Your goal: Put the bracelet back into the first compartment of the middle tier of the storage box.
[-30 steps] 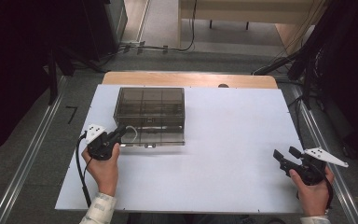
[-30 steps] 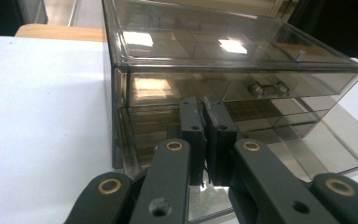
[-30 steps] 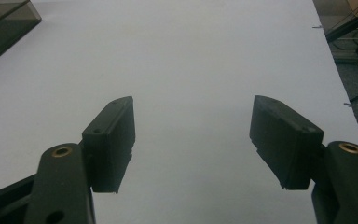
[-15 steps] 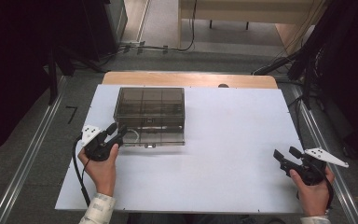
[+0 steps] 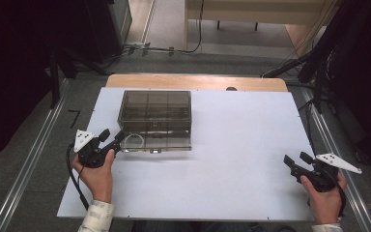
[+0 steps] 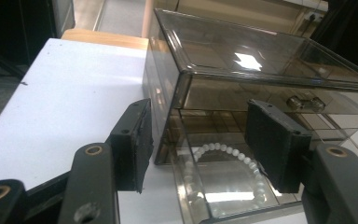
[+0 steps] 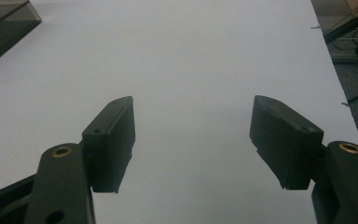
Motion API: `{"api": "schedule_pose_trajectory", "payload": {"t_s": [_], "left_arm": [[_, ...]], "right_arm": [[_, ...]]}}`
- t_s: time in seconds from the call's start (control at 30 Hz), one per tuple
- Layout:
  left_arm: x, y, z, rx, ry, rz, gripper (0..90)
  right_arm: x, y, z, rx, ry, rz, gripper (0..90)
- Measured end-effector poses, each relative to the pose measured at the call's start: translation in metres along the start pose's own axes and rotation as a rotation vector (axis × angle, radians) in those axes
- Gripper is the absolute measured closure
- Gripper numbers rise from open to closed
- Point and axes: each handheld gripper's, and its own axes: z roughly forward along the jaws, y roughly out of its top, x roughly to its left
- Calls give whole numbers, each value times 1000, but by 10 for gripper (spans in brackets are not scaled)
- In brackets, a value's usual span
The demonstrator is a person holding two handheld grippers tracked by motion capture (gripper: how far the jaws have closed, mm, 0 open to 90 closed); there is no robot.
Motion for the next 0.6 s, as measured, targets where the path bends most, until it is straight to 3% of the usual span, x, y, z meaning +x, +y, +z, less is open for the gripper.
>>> {"api": "schedule_pose_trajectory", "payload": {"t_s": [0.17,0.33,0.6], "left_arm": [[5,0,-2,56,-15,19,376],[11,-1,-10,90,-5,49,328],[20,-12,-30,145,-56,71,244]], "right_arm": [[0,0,-1,3,0,8,294],[-1,0,-2,4,1,10,294],[-2,0,-2,0,-1,10,293]]}}
